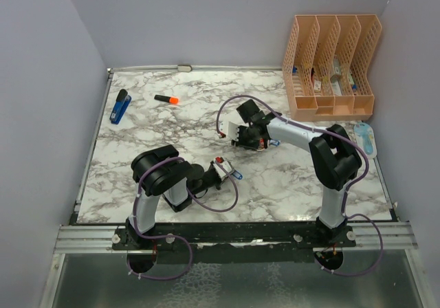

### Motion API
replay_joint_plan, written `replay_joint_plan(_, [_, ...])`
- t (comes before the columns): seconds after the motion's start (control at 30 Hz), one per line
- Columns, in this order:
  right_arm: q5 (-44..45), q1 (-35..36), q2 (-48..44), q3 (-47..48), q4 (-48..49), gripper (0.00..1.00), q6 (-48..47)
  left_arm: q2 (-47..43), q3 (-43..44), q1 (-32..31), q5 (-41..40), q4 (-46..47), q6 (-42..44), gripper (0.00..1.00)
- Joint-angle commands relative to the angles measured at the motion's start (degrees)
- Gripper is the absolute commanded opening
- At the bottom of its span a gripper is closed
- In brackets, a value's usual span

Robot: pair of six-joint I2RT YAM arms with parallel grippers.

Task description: Put the keys on the keyring

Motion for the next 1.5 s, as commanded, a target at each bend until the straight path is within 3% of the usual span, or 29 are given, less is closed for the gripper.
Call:
replay_joint_plan(0.0, [1.07, 0.36, 0.46, 1.99, 0.45, 0.23, -0.93, 0.74, -0.69, 0.56, -1.54, 13.93, -0.8, 0.0])
replay_joint_plan(0.73, [2.1, 0.35, 3.12, 2.65, 3.93, 0.23, -2.52, 0.81, -0.6, 0.8, -1.76, 13.95, -0.93, 0.0])
replay_joint_plan(0.83, [2.46, 0.36, 3.6, 2.08, 3.89, 0.2, -2.42, 0.73, -0.6, 0.94, -1.76, 13.95, -0.9, 0.0])
replay_joint_plan(0.9, [2.73, 0.25, 3.69, 1.51, 4.08, 0.1, -2.07, 0.71, -0.62, 0.91, -1.77, 13.97, -0.98, 0.0])
replay_joint_plan(0.97, [3.11, 0.2, 3.66, 1.2, 4.27, 0.02, -0.92, 0.77, -0.61, 0.93, -1.78, 13.95, -1.1, 0.0])
replay_joint_plan(1.17, [3.04, -0.94, 2.06, 0.45, 4.53, 0.01, 2.54, 0.58, -0.61, 1.03, -1.74, 13.95, -1.15, 0.0])
replay_joint_plan(1.47, [3.46, -5.67, -2.42, 5.31, 3.28, 0.01, 17.01, -6.01, -0.64, 2.36, -4.59, 13.4, -3.22, 0.0])
